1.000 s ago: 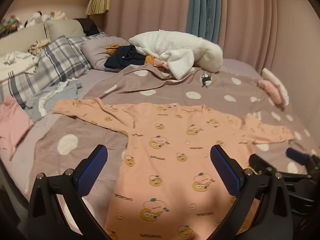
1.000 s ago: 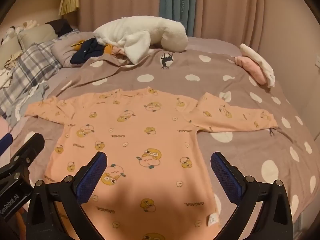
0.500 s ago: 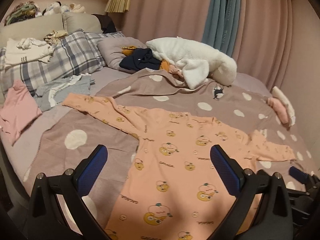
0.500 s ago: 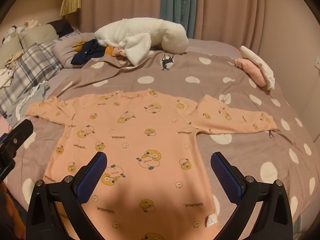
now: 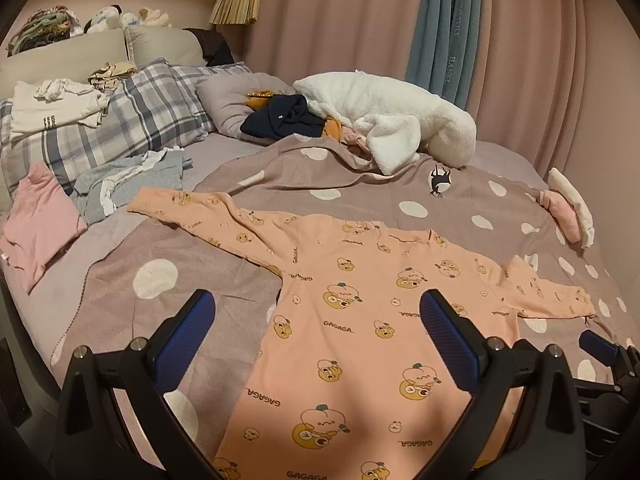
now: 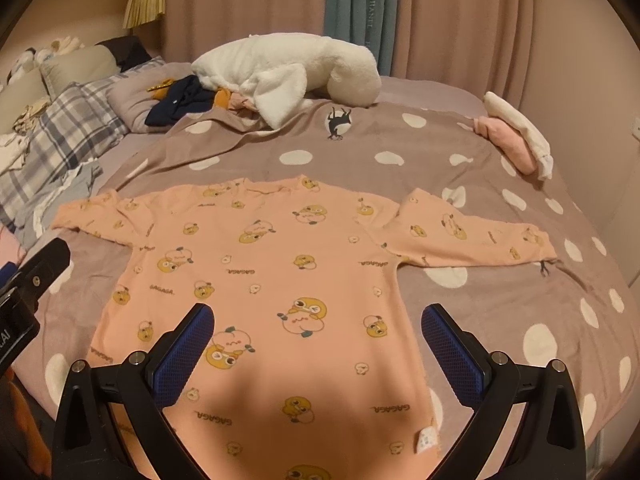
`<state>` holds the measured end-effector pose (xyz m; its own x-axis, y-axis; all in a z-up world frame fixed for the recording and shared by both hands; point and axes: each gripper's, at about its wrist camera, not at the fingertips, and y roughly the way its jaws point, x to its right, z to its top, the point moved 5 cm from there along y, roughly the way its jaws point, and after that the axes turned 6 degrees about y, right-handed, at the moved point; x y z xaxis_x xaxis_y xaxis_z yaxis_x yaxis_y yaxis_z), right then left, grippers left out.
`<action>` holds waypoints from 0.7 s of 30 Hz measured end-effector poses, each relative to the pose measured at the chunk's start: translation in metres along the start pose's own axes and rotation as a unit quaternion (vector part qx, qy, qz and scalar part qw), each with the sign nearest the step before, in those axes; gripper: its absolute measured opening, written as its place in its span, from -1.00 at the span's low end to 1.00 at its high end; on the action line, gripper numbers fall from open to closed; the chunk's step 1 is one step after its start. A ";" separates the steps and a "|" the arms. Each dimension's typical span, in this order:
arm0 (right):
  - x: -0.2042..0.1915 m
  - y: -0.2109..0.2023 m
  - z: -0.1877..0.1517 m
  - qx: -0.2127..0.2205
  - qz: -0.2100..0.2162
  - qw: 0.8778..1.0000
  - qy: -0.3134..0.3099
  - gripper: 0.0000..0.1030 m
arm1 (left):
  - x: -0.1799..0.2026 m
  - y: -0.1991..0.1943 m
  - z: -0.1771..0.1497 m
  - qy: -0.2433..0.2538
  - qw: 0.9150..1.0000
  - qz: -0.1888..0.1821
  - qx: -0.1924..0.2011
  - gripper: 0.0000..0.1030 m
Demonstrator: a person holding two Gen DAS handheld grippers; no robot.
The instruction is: Fold small clothes
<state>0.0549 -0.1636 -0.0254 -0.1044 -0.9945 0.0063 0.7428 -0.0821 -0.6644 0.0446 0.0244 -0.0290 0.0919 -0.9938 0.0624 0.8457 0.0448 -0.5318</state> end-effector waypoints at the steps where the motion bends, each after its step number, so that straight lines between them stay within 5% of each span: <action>1: 0.000 0.000 0.000 0.000 0.000 1.000 0.000 1.00 | 0.000 0.000 0.000 0.000 1.000 -0.002 0.000 0.98; 21: 0.000 0.000 -0.001 -0.006 0.011 1.000 0.010 1.00 | 0.010 0.004 -0.004 0.025 1.000 0.000 -0.011 0.98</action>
<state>0.0546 -0.1635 -0.0261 -0.1018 -0.9945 -0.0239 0.7370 -0.0593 -0.6733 0.0464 0.0147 -0.0336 0.0663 -0.9976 0.0206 0.8336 0.0440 -0.5505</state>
